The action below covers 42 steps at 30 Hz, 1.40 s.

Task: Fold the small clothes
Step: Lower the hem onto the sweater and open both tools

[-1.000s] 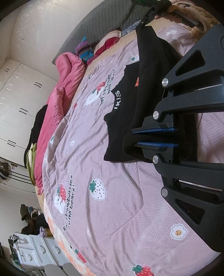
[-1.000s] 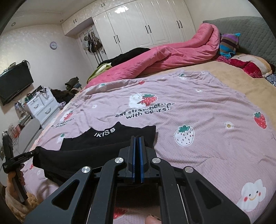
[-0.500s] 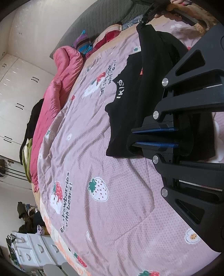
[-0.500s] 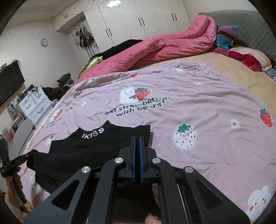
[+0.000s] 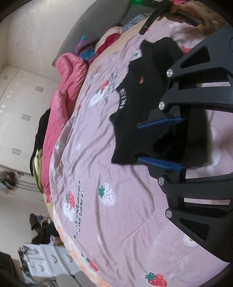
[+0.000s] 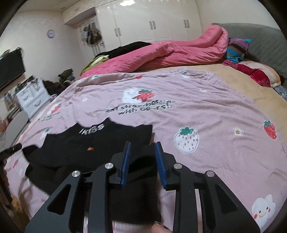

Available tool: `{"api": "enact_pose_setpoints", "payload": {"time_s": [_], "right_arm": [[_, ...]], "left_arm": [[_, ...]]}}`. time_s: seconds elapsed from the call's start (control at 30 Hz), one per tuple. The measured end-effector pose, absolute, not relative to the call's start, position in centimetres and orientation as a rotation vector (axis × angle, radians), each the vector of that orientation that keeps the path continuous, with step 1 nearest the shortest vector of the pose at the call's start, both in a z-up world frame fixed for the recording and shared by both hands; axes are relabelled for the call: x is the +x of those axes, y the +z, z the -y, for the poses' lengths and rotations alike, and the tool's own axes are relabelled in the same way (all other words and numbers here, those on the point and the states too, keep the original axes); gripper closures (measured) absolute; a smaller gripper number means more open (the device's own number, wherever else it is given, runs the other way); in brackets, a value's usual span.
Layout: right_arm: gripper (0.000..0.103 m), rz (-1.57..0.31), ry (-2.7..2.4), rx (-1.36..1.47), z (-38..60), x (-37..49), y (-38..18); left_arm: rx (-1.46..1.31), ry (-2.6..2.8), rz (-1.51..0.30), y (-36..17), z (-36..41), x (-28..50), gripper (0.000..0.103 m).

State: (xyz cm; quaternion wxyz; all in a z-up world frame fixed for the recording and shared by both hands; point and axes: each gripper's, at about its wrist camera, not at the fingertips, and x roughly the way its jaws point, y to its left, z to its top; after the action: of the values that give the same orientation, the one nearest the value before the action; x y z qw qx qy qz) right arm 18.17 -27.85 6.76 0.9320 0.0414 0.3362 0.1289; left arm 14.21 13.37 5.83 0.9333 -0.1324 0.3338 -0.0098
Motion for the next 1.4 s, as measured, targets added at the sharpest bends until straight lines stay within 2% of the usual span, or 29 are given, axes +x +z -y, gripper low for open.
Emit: {"api": "enact_pose_setpoints", "payload": {"time_s": [0.4,0.63,1.07,1.1,1.13,1.2,1.4], "right_arm": [[0.076,-0.845,0.279,-0.105,24.4,16.4,2.0],[0.077,-0.862,0.248,-0.142,23.6,20.0,0.9],[0.076,-0.858,0.178,-0.043,24.8,27.8,1.0],[0.071,-0.858,0.178,-0.034,25.0,27.9,1.0],[0.061,-0.858,0.183,-0.025,25.3,28.1,0.9],[0.054,-0.853,0.189,-0.015,25.8,28.4,1.0],[0.051,-0.868,0.214,-0.012,25.8,29.8,0.9]], "left_arm": [[-0.073,-0.045,-0.844,0.4,-9.1,13.8,0.079],[-0.089,-0.023,-0.827,1.5,-10.1,16.3,0.076],[-0.2,0.081,-0.807,1.6,-14.6,23.5,0.074],[-0.207,0.086,-0.807,1.6,-15.1,23.8,0.073],[-0.213,0.089,-0.809,1.5,-15.5,24.0,0.073],[-0.211,0.073,-0.816,1.4,-16.1,24.5,0.069],[-0.232,0.051,-0.844,0.6,-16.6,25.7,0.067]]}}
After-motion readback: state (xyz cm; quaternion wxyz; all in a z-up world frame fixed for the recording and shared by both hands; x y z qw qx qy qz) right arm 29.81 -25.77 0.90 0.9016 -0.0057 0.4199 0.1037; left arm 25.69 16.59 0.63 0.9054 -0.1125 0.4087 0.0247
